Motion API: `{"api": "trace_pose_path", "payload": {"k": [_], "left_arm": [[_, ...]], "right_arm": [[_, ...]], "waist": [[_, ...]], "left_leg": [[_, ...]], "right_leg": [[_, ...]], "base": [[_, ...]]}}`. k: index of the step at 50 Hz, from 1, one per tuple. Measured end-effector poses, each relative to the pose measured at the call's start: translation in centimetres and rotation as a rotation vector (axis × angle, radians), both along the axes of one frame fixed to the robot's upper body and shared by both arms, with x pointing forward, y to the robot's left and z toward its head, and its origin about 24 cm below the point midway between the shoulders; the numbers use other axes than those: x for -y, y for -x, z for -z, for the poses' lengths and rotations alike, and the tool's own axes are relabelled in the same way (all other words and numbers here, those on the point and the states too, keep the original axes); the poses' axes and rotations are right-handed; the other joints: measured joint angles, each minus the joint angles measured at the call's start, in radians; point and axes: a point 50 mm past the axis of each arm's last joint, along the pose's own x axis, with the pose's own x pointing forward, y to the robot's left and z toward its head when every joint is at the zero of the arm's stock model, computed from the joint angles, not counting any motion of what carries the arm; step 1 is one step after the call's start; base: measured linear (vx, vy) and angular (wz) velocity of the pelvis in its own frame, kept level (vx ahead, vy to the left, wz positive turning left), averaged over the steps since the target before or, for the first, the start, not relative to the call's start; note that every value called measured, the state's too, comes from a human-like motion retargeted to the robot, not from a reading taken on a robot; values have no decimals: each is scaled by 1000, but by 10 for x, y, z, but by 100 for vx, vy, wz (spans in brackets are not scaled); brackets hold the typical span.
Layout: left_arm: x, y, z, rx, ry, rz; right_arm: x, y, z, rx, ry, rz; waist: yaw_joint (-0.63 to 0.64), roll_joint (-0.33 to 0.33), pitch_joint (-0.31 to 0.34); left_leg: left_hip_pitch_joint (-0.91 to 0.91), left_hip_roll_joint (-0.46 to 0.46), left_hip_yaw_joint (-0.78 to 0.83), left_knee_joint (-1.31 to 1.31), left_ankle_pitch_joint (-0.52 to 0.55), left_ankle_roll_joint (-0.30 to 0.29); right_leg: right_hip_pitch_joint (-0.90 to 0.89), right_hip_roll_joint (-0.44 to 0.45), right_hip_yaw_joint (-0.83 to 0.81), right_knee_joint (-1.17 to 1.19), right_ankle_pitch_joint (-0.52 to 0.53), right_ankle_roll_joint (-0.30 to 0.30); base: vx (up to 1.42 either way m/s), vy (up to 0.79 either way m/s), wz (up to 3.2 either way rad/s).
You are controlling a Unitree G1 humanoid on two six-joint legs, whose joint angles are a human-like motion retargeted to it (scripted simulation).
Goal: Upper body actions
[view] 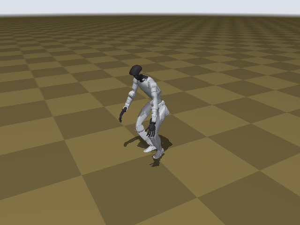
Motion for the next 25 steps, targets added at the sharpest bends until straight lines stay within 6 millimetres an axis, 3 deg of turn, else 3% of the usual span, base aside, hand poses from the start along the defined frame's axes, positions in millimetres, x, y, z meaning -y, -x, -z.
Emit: {"api": "trace_pose_path", "payload": {"k": [5, 8, 13, 15, 17, 19, 22, 25], "left_arm": [[-2, 26, 38, -121, 47, -9], [5, 53, 76, -233, 101, -25], [35, 118, 147, -424, 281, -101], [47, 154, 172, -510, 338, -143], [61, 211, 200, -652, 388, -200], [73, 255, 215, -767, 430, -242], [96, 325, 229, -982, 498, -286], [115, 370, 230, -1141, 526, -320]], "right_arm": [[8, 23, 36, -219, 66, -69], [15, 48, 65, -274, 100, -56], [27, 113, 121, -349, 66, 45], [29, 148, 146, -424, 17, 100], [29, 200, 175, -576, -28, 155], [29, 240, 192, -710, -30, 193], [32, 313, 210, -963, -16, 322], [28, 374, 213, -1141, -58, 547]], "waist": [[-17, -9, -1], [-21, -24, -17], [-9, -44, -32], [-10, -44, -40], [-43, -46, -63], [-85, -41, -94], [-147, -22, -196], [-156, -24, -236]], "left_leg": [[186, -56, 21, -309, 138, -14], [339, -110, 58, -569, 256, -9], [636, -198, 137, -1000, 441, 0], [744, -225, 142, -1121, 483, -6], [860, -257, 110, -1234, 523, -7], [921, -282, 76, -1302, 550, 2], [972, -290, 152, -1367, 561, -17], [937, -296, 24, -1322, 540, -10]], "right_leg": [[190, -15, 38, -305, 130, 56], [334, -24, 54, -554, 241, 79], [591, -47, 2, -913, 398, 92], [689, -50, -30, -1009, 433, 97], [808, -52, -59, -1105, 467, 101], [876, -49, -76, -1166, 487, 102], [929, -45, -166, -1228, 491, 113], [913, -61, -115, -1190, 468, 113]], "base": [[0, 0, 0], [5, 0, 4], [17, 1, -5], [36, 4, 9], [48, 12, 34], [43, 18, 39], [39, 19, 47], [18, 7, 20]]}}
